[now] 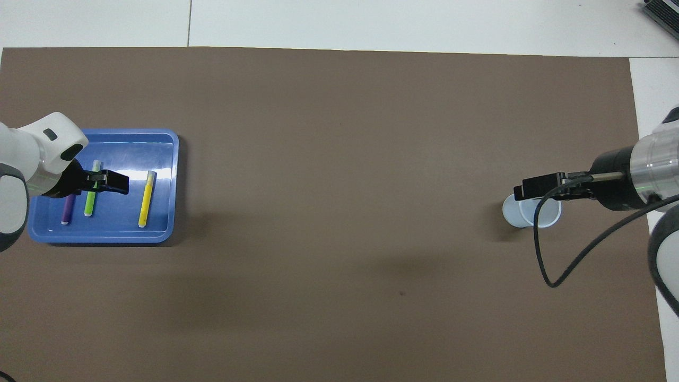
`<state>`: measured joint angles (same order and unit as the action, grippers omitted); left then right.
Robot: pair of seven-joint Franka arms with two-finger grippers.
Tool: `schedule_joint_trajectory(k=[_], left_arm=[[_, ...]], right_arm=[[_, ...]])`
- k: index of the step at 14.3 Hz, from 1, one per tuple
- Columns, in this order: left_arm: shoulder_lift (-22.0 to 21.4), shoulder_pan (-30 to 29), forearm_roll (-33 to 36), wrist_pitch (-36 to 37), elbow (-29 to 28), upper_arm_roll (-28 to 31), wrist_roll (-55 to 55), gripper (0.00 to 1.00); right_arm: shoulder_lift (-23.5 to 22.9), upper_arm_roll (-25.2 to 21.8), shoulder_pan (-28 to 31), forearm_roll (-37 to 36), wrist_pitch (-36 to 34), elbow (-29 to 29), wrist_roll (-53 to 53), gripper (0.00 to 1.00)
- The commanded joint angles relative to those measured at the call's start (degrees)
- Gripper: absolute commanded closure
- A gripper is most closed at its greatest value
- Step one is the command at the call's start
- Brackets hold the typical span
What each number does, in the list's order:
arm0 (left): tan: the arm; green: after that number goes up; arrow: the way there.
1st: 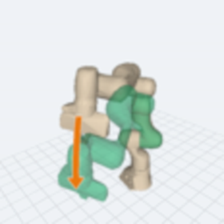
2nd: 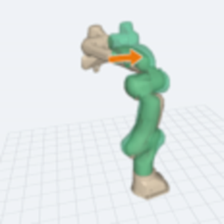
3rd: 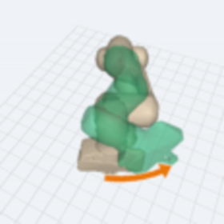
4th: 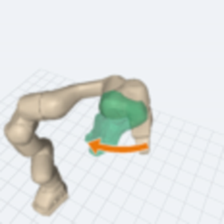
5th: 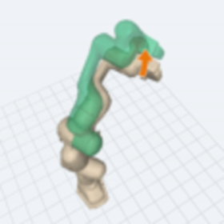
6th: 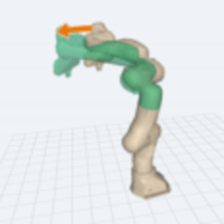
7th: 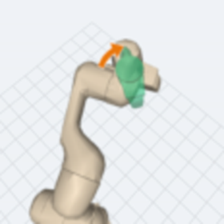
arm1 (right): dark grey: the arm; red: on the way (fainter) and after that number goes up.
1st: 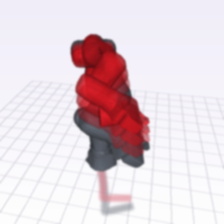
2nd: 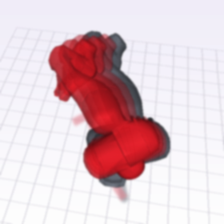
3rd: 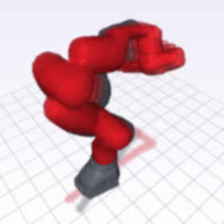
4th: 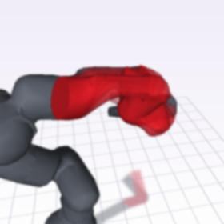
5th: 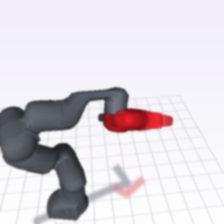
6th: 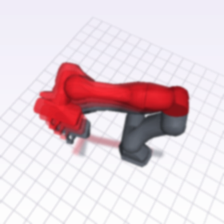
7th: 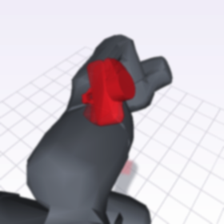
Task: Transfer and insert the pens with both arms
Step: 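Reach the left gripper over the yellow pen while the right gripper advances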
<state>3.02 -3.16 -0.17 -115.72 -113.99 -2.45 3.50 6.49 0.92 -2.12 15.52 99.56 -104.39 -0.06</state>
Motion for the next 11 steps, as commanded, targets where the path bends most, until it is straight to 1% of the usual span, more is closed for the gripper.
schedule_joint_trajectory(k=[1, 3, 5, 6, 8, 11], left_arm=[[0.14, -0.44, 0.7, -5.03, -2.81, -0.28, 0.89, 0.0], [1.01, -0.09, 0.7, -8.54, -4.57, -0.28, 0.98, 0.0], [2.24, 0.09, 0.7, -10.22, -4.75, -0.28, 0.98, 0.0], [3.12, 0.09, 0.7, -10.84, -4.75, -0.28, 0.98, 0.0], [5.14, 0.26, 0.7, -13.2, -4.67, -0.28, 1.06, 0.01], [8.65, 0.35, 0.7, -16.72, -4.67, -0.37, 1.15, 0.0]], right_arm=[[1.24, 0.14, -1.21, 3.89, 5.89, -4.06, -3.27, 0.0], [0.98, 0.14, -2.62, 4.17, 7.05, -4.77, -7.31, 0.0], [0.45, 0.22, -2.88, 4.17, 8.63, -5.21, -11.35, 0.0], [0.37, 0.22, -2.8, 4.34, 8.9, -5.47, -11.98, 0.0], [0.28, 0.22, -2.88, 7.75, 9.25, -5.48, -12.33, 0.0], [0.1, 0.14, -2.8, 9.61, 10.3, -5.48, -12.42, 0.0]])
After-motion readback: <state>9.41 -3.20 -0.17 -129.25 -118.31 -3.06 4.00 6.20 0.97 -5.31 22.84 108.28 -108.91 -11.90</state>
